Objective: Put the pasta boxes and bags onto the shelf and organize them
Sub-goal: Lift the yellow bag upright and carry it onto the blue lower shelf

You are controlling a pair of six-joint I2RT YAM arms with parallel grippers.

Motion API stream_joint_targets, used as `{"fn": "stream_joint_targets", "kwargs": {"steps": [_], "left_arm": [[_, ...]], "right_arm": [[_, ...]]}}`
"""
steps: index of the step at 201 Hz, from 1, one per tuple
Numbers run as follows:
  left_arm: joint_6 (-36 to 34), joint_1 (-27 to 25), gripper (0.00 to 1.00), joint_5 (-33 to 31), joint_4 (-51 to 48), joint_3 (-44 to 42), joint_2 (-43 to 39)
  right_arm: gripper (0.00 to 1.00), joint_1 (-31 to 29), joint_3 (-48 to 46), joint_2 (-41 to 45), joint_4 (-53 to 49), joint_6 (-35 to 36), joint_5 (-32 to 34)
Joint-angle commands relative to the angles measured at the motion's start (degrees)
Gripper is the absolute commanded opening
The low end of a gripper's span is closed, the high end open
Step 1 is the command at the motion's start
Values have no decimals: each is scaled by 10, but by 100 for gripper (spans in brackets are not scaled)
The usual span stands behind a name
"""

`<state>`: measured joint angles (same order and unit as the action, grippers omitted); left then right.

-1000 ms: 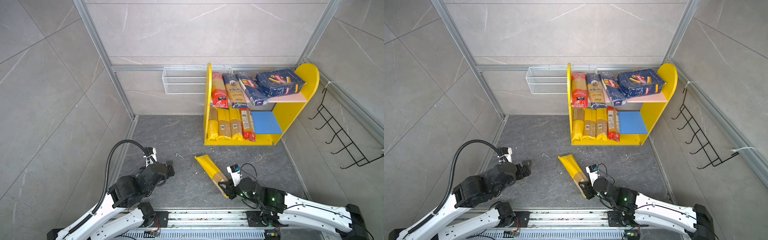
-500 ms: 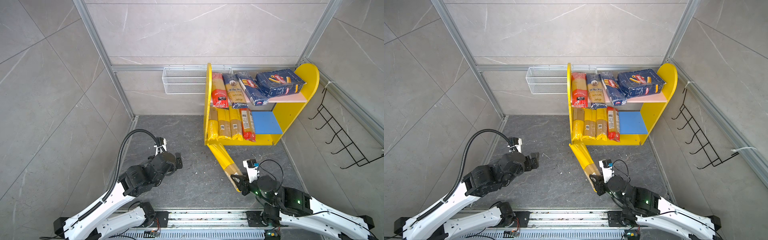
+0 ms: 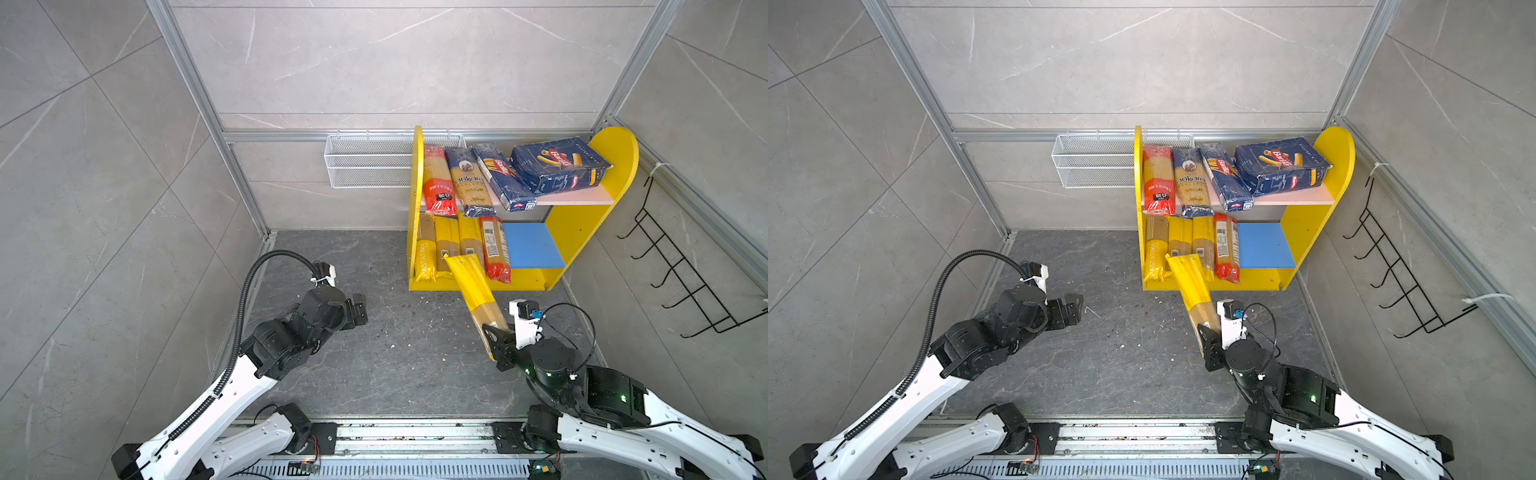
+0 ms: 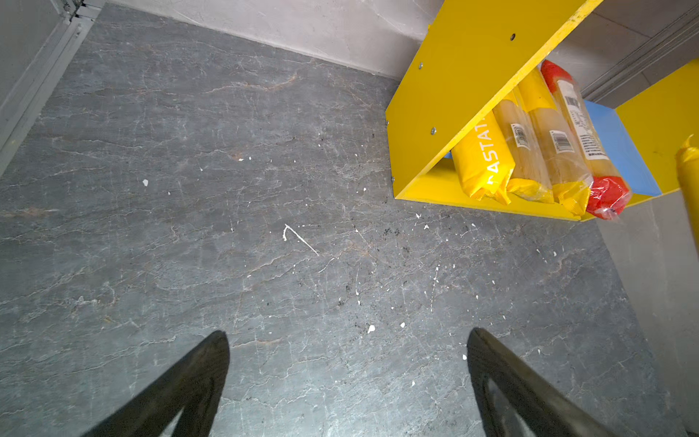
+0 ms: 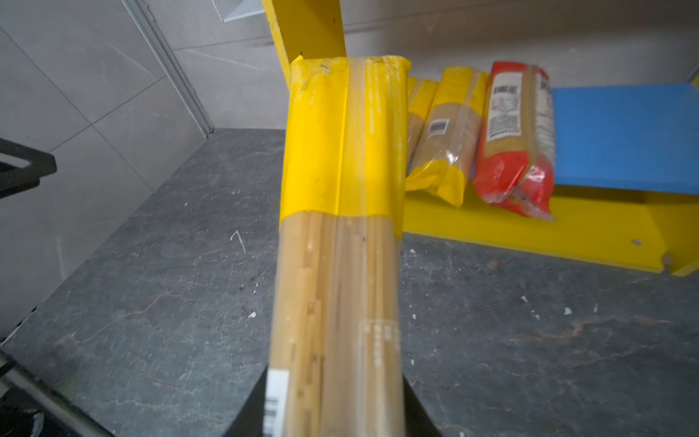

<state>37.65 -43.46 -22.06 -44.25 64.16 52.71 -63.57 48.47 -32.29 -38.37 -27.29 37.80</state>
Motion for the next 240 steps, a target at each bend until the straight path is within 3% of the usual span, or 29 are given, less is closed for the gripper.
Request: {"fn": "stream_joint_targets", "kwargs": {"steps": [1, 26, 65, 102, 174, 240], "left_arm": [[-24, 14, 100, 40, 36, -7, -3], [-26, 27, 100, 55, 44, -14, -6], [-30, 42, 100, 64, 43, -12, -13], [-35, 56, 100, 68, 40, -11, -17], [-53, 100, 100, 107, 36, 23, 28], [-58, 135, 100, 145, 71, 44, 99]], "right_arm": [[12, 14, 55, -16, 73, 37, 52], [12, 57, 85, -57, 79, 49, 20], [12, 187, 110, -112, 106, 51, -109], [11, 286, 128, -159, 161, 84, -174], [11, 565, 150, -301, 289, 76, -408], [10, 699, 222, -485, 383, 78, -518]]}}
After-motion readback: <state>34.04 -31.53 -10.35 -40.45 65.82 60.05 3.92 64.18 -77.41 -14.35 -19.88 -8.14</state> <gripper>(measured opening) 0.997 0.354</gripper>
